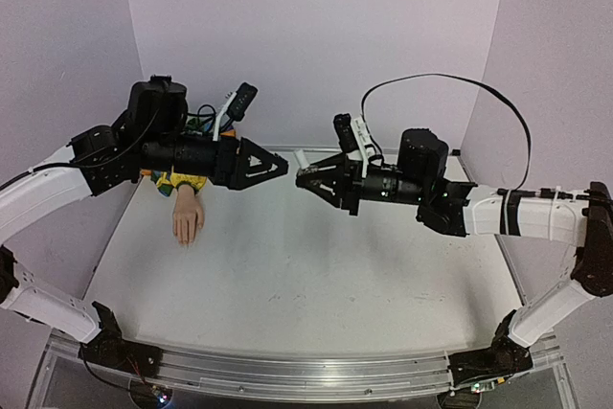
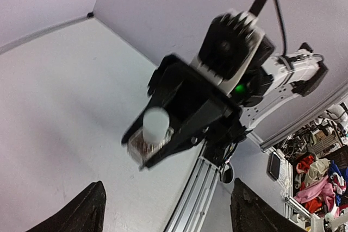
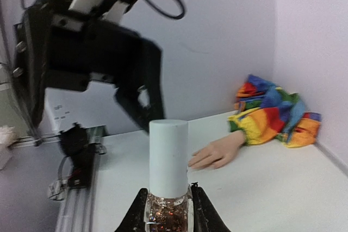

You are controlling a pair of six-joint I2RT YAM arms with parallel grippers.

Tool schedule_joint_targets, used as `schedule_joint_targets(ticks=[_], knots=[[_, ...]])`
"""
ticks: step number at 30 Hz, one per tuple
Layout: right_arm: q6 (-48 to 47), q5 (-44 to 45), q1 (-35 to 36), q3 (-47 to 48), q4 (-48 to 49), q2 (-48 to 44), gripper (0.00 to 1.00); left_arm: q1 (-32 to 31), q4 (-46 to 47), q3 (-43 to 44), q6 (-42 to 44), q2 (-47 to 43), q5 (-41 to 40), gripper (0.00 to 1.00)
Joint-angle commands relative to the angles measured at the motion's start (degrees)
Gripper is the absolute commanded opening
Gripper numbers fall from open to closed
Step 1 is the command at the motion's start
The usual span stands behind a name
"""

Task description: Paint the nails

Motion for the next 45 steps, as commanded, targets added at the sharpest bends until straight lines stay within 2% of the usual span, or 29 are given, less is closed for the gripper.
schedule_joint_targets(ticks=[1,3,7,10,15,25,32,34,35,36,37,38,39,40,42,45], knots=[[8.73,-26.03,0.02,3.78,5.14,1.33,0.0,0.29,12.17,-0.59,-0.24,-0.56,6.28,0.77],[11.08,-28.48,0.01,4.83,6.88,2.38,0.0,0.22,13.19,0.02,0.01,0.34,9.17,0.74],[13.47,-27.06,-0.05,4.9,9.99,2.53,0.0,-0.56,15.08,0.42,1.15,1.08,13.45,0.66],[15.03,-26.32,-0.25,4.95,12.14,2.9,0.0,-1.15,15.09,0.45,2.05,1.61,15.59,0.65],[16.79,-25.73,-0.74,4.83,14.2,3.39,0.0,-1.49,15.04,-0.49,3.17,1.09,14.57,0.66],[17.04,-25.62,-0.93,4.87,14.71,3.64,0.0,-1.58,10.82,1.4,3.63,3.0,9.2,0.32],[16.01,-23.38,-0.98,4.73,14.43,3.78,0.0,-1.55,9.92,2.51,3.48,3.75,8.45,0.14],[13.33,-17.89,-0.95,4.55,11.72,2.98,0.0,-1.64,8.92,2.9,3.38,3.89,6.75,0.1],[10.57,-12.26,-0.7,4.57,8.78,2.24,0.0,-1.64,7.98,3.3,3.33,3.99,5.55,0.08],[7.2,-1.5,0.27,4.68,4.98,1.27,0.0,-1.76,6.9,3.89,3.17,4.25,4.13,0.05],[3.74,14.06,2.64,4.38,1.69,0.14,0.0,-1.8,5.94,4.39,3.07,4.46,2.9,0.04],[0.37,33.77,6.58,3.9,0.72,-0.63,0.0,-1.88,5.12,4.81,2.96,4.73,1.47,0.03],[-2.17,47.75,9.54,3.26,2.07,-0.87,0.0,-1.98,4.58,5.09,2.87,4.91,0.58,0.02],[-4.77,54.43,11.09,2.64,4.1,-0.98,0.0,-2.07,4.26,5.23,2.77,5.26,-0.13,0.02],[-6.13,55.4,11.61,2.48,6.51,-1.13,0.0,-2.08,3.85,5.54,2.71,5.8,-1.05,0.01],[-6.61,50.27,11.63,4.7,6.49,0.32,0.0,-2.17,3.16,6.11,2.84,6.65,-1.33,0.01]])
